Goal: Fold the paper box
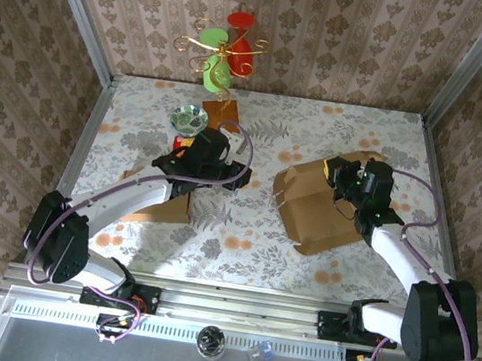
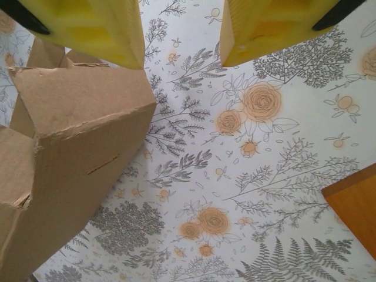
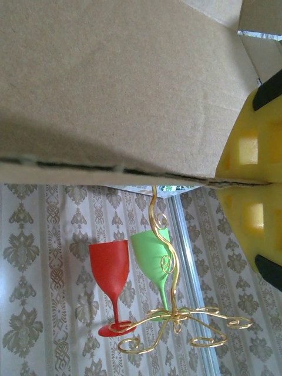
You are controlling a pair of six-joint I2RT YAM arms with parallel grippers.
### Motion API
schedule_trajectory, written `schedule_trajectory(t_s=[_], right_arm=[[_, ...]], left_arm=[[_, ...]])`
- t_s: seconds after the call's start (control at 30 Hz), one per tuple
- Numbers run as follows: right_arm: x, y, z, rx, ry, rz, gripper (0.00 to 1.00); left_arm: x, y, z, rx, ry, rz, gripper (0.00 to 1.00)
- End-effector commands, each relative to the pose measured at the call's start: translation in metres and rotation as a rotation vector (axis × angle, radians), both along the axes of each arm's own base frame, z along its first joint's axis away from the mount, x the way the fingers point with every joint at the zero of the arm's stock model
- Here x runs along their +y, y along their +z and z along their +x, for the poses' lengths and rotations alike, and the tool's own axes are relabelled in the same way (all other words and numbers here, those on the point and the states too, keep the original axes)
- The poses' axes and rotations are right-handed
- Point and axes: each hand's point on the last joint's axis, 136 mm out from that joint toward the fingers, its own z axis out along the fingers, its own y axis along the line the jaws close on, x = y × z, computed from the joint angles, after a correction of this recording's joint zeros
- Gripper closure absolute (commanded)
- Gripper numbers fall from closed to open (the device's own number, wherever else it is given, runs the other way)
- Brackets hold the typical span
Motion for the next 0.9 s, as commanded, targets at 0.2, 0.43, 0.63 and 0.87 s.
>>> schedule_trajectory(t_s=[0.2,0.43,0.63,0.87], right_arm=[[-0.005,-0.020,-0.002,-0.010,0.029,-0.016,1.00],[-0.004,-0.039,0.002,0.019,0.047,-0.029,1.00],[-0.002,-0.053,0.018,0.041,0.059,-0.038,1.00],[-0.002,-0.064,0.019,0.063,0.067,-0.060,1.00]], left_arm=[[-0.020,-0.020,-0.003,-0.006,-0.107,-0.020,0.66],[-0.028,-0.040,-0.002,0.011,-0.140,0.012,0.65],[-0.028,-0.050,0.000,0.019,-0.142,0.026,0.65],[-0.028,-0.056,0.004,0.005,-0.189,-0.023,0.64]])
